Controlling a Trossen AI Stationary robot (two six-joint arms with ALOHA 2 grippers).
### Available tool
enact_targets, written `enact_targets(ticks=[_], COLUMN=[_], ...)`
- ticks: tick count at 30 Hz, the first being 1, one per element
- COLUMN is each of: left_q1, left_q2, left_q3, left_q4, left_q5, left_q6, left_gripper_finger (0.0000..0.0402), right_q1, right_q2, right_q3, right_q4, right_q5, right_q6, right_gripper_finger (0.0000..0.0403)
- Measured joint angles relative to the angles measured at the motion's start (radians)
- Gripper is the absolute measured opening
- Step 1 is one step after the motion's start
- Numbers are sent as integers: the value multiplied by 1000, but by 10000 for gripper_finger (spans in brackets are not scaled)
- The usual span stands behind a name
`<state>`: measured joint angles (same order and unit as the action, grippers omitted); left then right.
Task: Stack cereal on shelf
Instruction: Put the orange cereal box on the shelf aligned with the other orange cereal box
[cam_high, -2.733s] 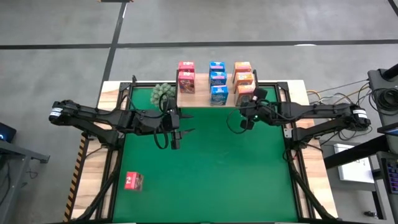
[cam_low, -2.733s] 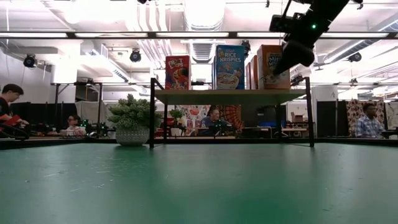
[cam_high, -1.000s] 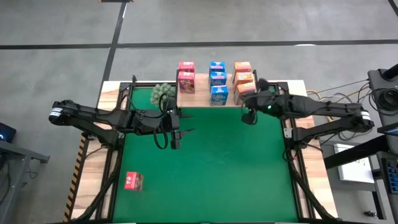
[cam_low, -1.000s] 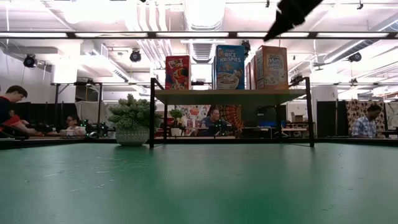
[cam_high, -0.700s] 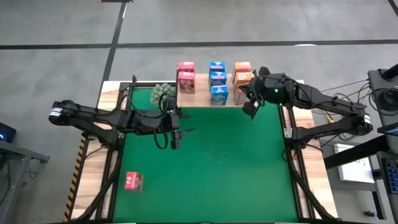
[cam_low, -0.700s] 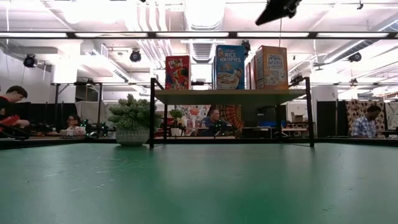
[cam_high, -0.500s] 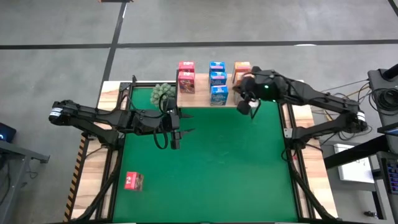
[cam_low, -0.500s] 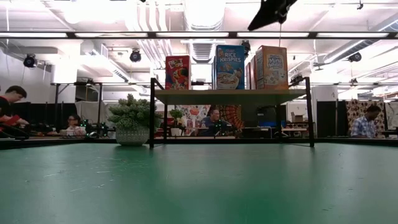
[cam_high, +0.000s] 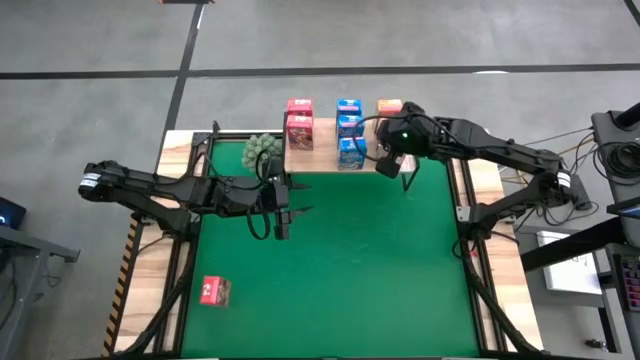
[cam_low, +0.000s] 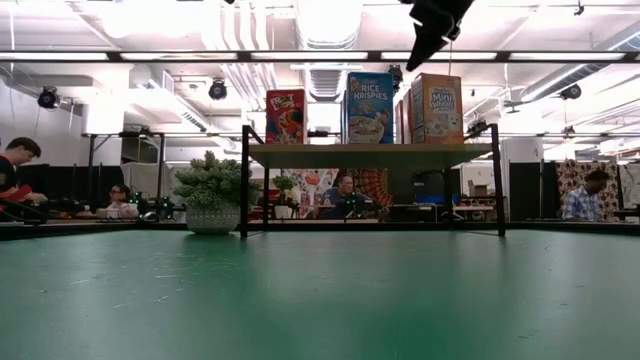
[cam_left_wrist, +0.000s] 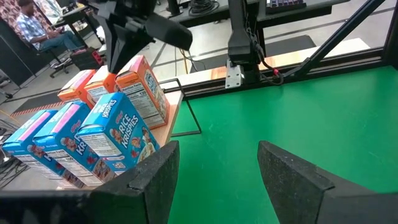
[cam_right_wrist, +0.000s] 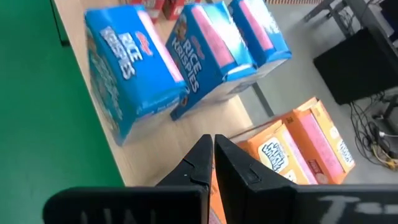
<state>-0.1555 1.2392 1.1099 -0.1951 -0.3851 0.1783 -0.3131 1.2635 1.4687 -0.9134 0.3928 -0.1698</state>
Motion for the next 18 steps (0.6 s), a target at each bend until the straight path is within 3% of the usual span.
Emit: enact_targets(ticks=[18], left_q1=[0], left_q2=[0], left_q3=[0], left_q4=[0], left_q5=[0], left_q6=[0], left_gripper_finger=[201], right_q1=[-40], right_q2=[15], right_q3=[-11], right_q4=[-20], right_q5=[2], right_q6=[14], right_gripper_finger=[9])
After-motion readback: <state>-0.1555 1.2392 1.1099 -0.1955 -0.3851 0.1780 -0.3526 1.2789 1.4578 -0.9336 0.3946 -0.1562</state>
